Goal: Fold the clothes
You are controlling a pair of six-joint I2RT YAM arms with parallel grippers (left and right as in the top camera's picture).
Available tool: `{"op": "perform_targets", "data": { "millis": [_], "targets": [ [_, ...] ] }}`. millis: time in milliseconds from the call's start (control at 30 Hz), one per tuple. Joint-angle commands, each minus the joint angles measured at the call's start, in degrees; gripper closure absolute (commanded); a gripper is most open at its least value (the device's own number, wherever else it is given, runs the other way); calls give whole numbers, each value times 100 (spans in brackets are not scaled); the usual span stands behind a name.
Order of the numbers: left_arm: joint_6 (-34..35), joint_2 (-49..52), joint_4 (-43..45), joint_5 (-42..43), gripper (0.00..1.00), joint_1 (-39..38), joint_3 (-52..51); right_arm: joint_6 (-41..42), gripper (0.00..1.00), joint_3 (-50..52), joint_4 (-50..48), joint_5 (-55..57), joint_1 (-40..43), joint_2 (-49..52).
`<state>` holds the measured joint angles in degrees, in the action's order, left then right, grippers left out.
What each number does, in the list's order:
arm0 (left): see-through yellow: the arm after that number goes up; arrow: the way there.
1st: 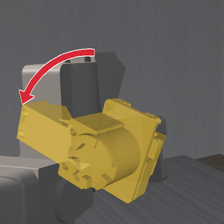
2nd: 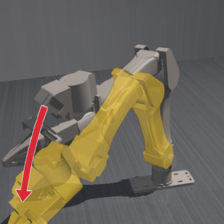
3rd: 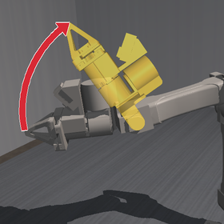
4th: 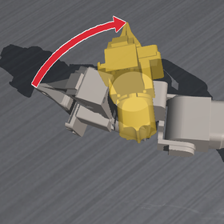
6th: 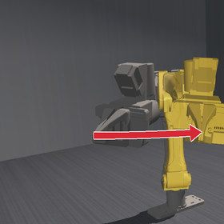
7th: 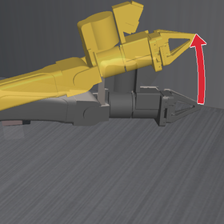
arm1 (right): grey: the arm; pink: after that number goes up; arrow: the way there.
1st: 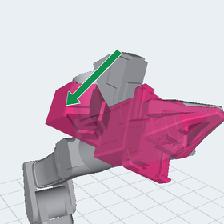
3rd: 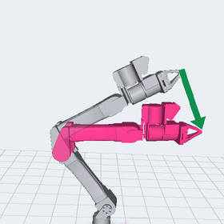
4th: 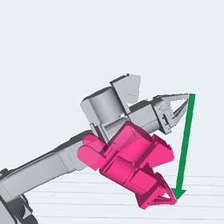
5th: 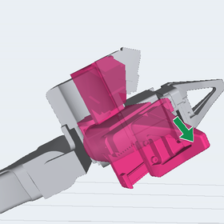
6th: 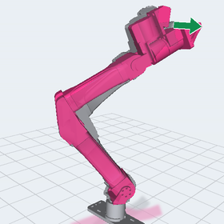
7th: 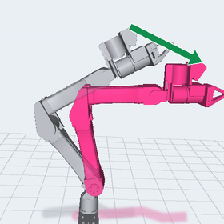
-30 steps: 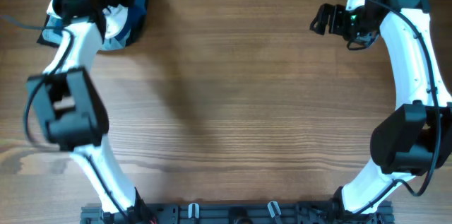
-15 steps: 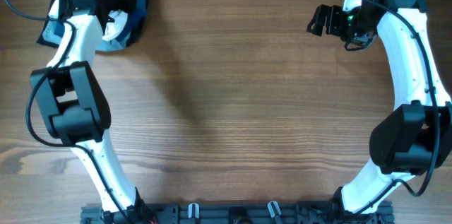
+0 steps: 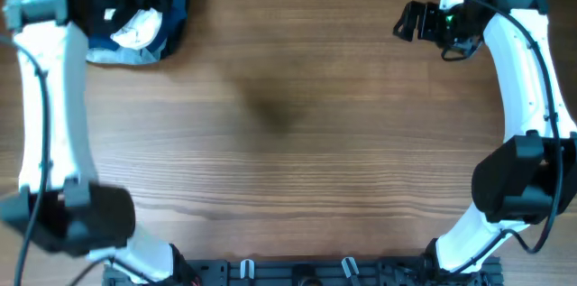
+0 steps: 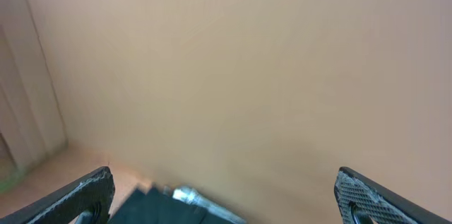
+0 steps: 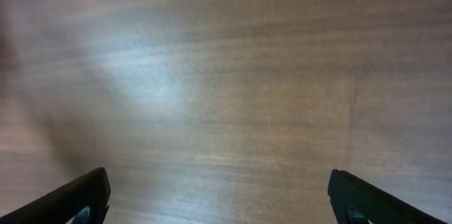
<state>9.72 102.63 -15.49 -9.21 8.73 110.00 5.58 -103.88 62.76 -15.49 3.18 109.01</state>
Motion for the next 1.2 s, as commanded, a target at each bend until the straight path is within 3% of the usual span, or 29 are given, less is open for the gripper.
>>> {"op": "perform_targets", "data": {
  "millis": [0, 167, 367, 600, 800, 933, 1167],
  "targets": [
    [-33, -258, -485, -50, 0, -81, 33, -275, 0, -636, 83, -127, 0, -935],
    [511, -249, -1309, 623, 0, -85, 31, -258, 0, -1051, 52, 232, 0, -2243],
    [509, -249, -2677, 680, 0, -85, 31, -258, 0, -1051, 83, 304, 0, -3512],
    [509, -249, -3543, 680, 0, -85, 31, -284, 0, -1051, 118, 328, 0, -4074],
    [509, -249, -3648, 680, 0, -85, 31, -304, 0, -946, 540, 715, -2, -4072],
    [509, -249, -3648, 680, 0, -85, 31, -699, 0, 116, -439, 1106, -2, -4492],
    [509, -249, -3650, 680, 0, -85, 31, -850, 0, 3429, -2796, 820, 0, -6341]
  ]
}}
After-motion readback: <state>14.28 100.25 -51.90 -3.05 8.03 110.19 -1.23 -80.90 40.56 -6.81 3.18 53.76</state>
